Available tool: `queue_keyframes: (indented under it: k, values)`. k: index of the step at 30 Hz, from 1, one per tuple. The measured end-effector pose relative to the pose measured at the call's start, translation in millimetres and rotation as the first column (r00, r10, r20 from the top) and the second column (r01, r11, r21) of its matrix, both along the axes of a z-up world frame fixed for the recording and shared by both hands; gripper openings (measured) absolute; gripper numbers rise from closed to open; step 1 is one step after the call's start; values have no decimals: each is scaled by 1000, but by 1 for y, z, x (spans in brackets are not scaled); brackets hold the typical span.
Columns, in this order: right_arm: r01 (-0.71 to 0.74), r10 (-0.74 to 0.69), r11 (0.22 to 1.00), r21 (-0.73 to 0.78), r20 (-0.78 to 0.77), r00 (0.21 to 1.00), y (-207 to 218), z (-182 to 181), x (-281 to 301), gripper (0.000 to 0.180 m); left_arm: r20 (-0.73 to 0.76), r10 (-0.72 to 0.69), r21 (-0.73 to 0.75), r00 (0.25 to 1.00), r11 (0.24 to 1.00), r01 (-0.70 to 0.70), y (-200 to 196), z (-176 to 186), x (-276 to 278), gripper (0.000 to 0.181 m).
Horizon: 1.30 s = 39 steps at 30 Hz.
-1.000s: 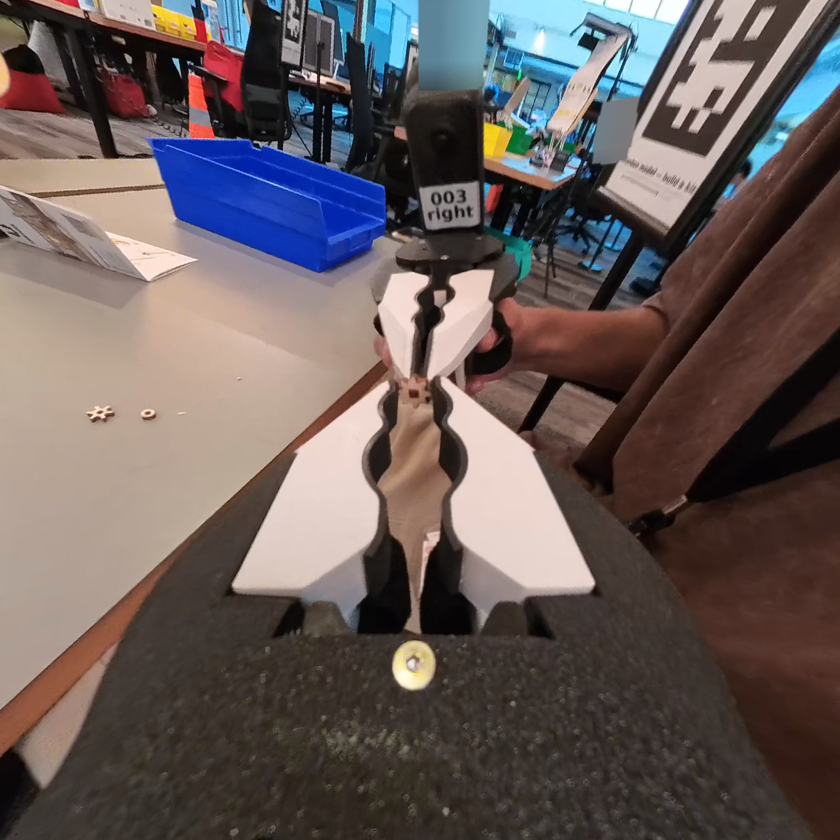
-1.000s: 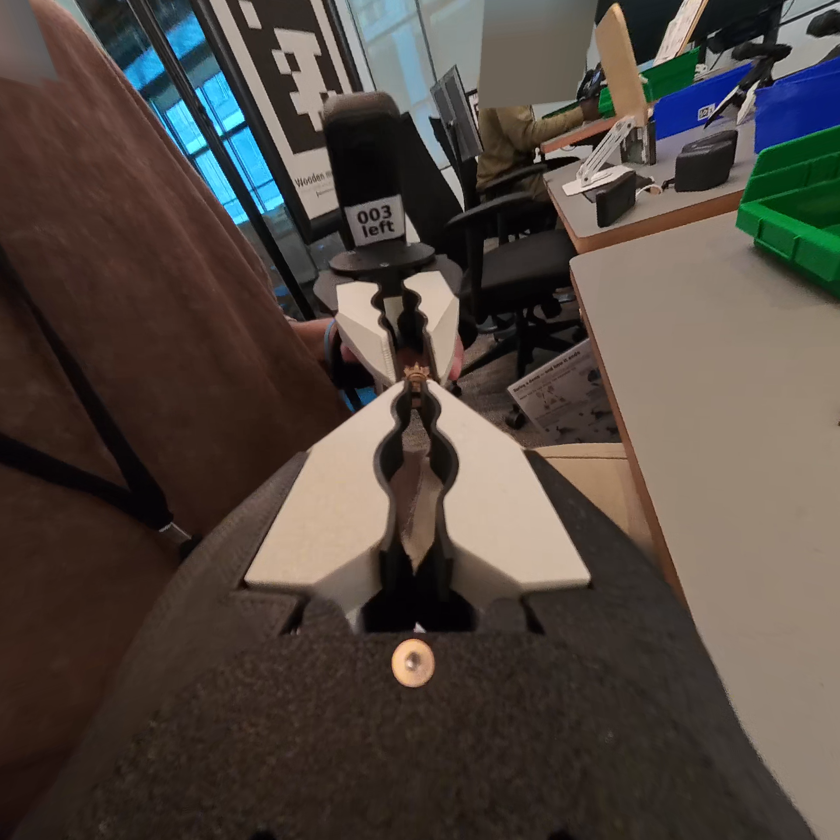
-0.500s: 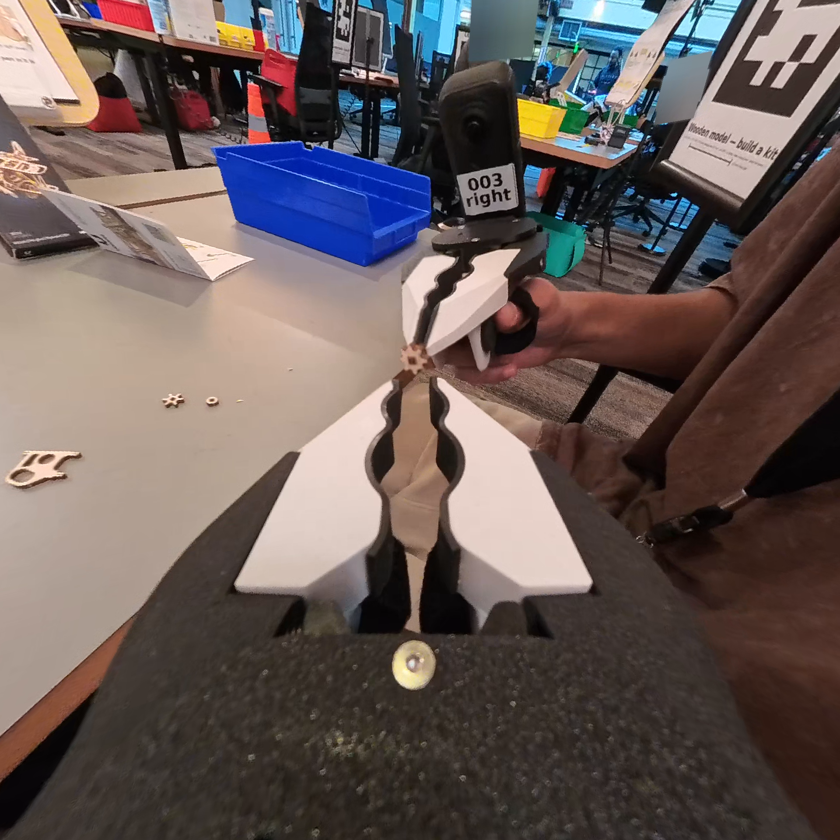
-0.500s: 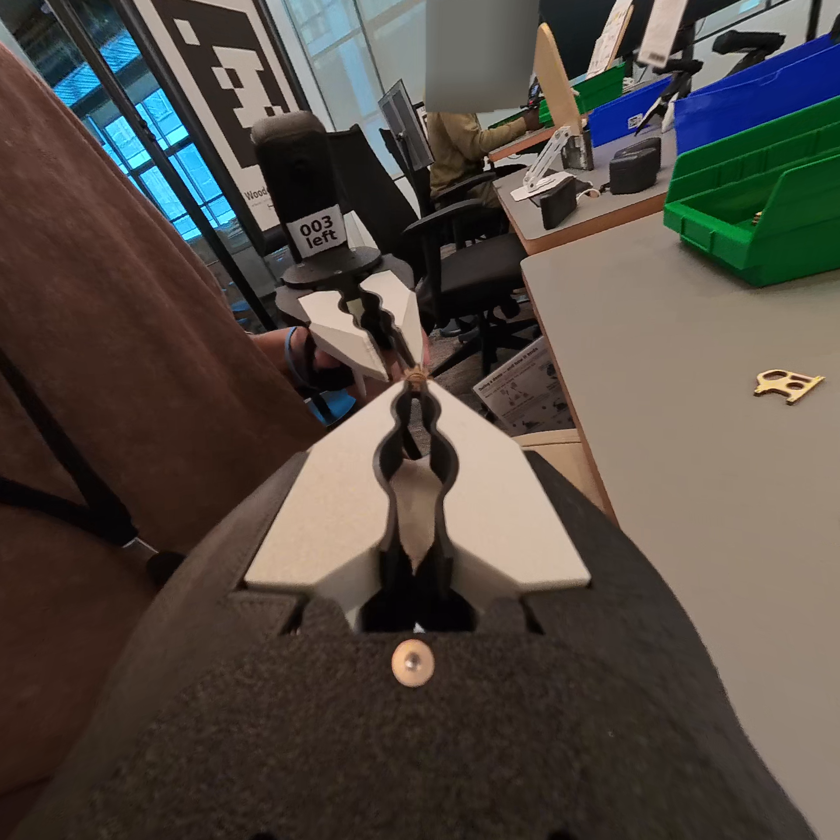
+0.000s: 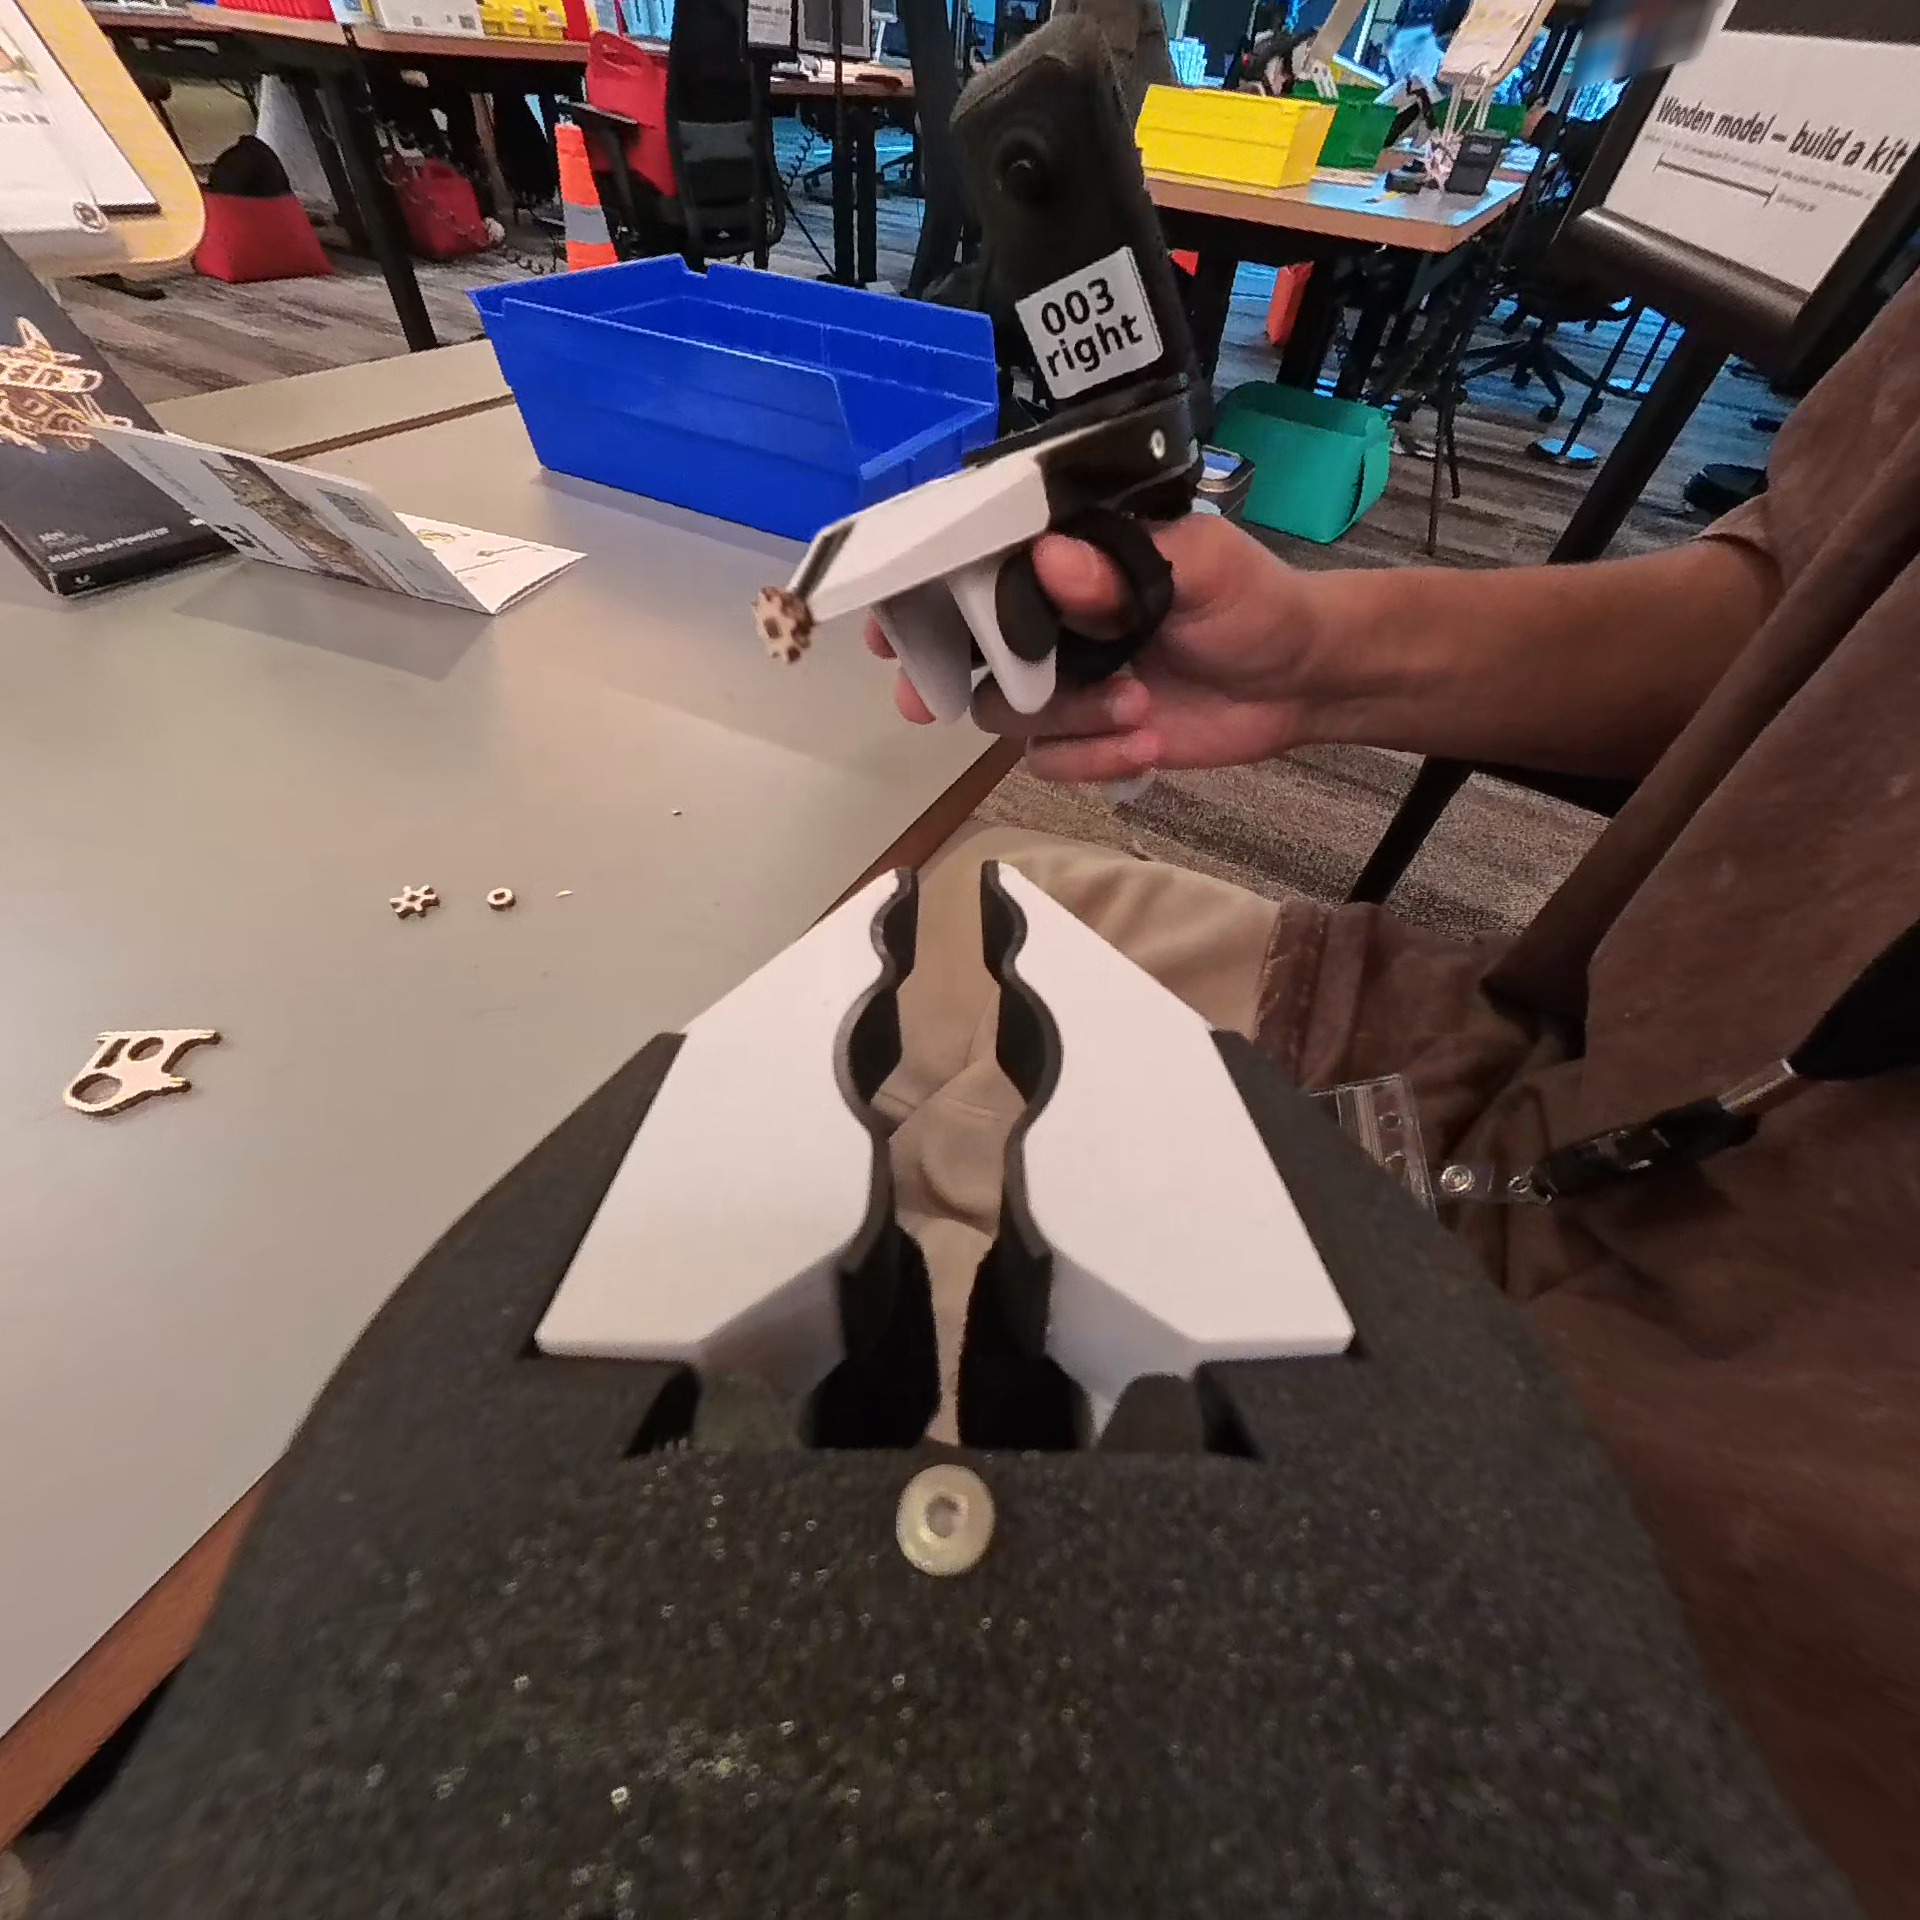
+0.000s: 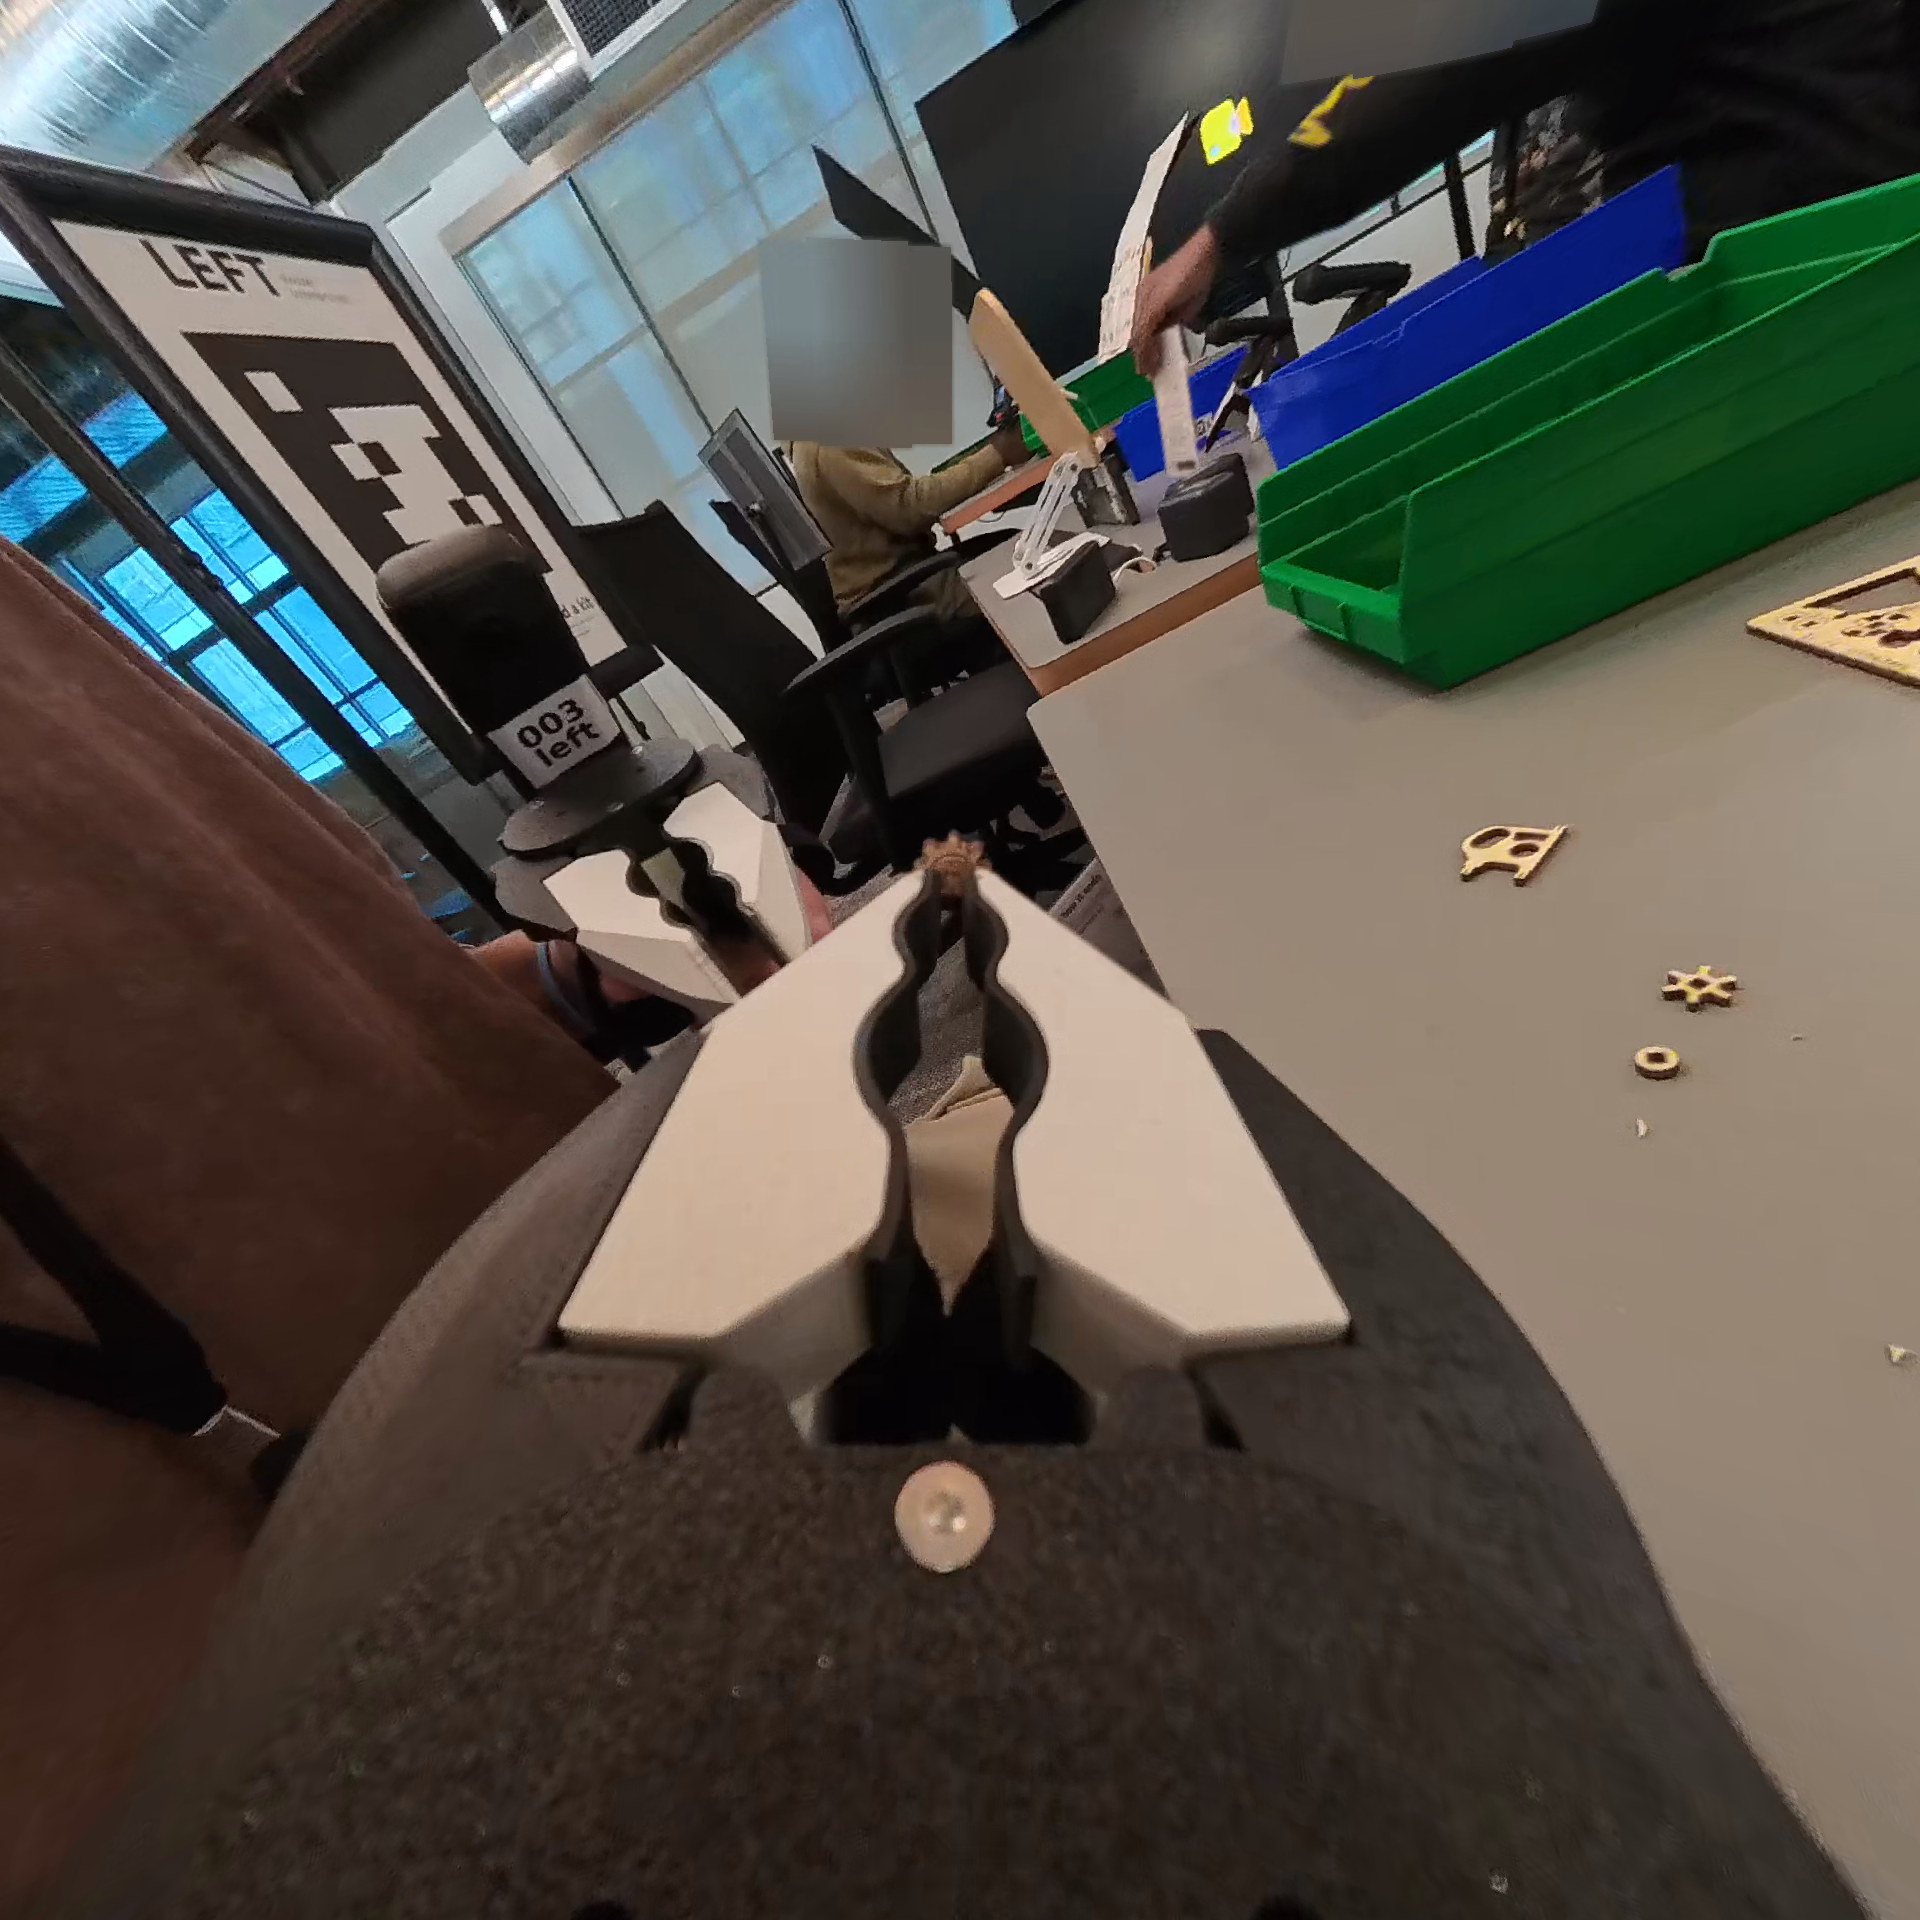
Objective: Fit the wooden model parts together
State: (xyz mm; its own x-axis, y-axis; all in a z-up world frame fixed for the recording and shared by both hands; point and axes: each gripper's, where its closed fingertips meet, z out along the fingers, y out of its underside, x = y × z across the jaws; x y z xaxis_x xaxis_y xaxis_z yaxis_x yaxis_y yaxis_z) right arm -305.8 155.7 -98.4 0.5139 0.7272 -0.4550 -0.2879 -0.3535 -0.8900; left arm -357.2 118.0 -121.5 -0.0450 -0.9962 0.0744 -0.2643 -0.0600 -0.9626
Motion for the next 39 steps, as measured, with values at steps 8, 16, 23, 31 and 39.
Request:
queue_keyframes:
  k: [8,16,23,31,39]
  values:
    - [5,-5,1000,0,14,1000,1,-2,-1,3,-3,3,1,1000,1000,-3,0,-1,0,9]
    - [9,-9,1000,-6,15,1000,2,-3,0,2,-12,2,3,1000,1000,-2,0,-3,-1,10]
    - [7,-7,1000,-8,18,1000,2,-4,-1,2,-14,1,5,1000,1000,-1,0,-3,-1,10]
    - [50,-49,999,-1,31,998,7,-4,13,2,-15,9,6,1000,1000,-9,2,-3,-1,10]
    - [202,-200,979,-9,118,973,28,-17,66,3,-91,133,-46,987,989,-138,43,-18,4,9]
